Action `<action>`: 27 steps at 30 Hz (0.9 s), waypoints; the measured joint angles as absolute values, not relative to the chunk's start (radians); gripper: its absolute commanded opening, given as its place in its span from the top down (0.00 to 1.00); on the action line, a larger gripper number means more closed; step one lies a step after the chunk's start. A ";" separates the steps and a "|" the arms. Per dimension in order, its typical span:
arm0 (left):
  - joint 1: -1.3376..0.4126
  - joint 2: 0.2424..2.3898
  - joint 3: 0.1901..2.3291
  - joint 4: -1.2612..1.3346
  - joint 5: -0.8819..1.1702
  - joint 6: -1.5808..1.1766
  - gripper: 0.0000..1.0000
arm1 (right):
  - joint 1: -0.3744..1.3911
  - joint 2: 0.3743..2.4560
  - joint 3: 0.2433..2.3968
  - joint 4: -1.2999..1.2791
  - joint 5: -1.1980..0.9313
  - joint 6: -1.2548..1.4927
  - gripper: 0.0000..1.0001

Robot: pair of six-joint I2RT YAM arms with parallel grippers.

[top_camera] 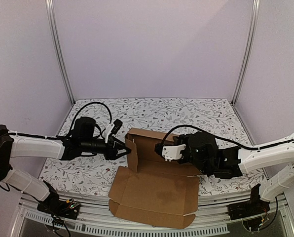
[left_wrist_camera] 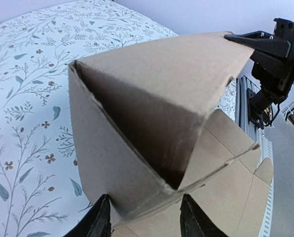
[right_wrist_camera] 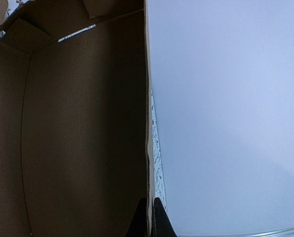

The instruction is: Fold the paper box

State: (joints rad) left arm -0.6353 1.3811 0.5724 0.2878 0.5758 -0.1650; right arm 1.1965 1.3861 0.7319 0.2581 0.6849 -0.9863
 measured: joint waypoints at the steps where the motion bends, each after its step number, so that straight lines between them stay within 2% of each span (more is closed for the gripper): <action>1: -0.644 1.370 0.569 0.290 0.549 -0.165 0.53 | 1.203 1.390 0.732 0.263 0.696 -0.987 1.00; 27: -0.831 1.362 0.476 0.458 0.081 -0.166 0.52 | 1.349 1.526 0.754 0.379 0.975 -1.013 1.00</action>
State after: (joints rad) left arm -0.8314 1.3624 0.4763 0.4583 0.0814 -0.1658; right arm 1.3487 1.5261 0.7536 0.3786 0.9752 -1.0134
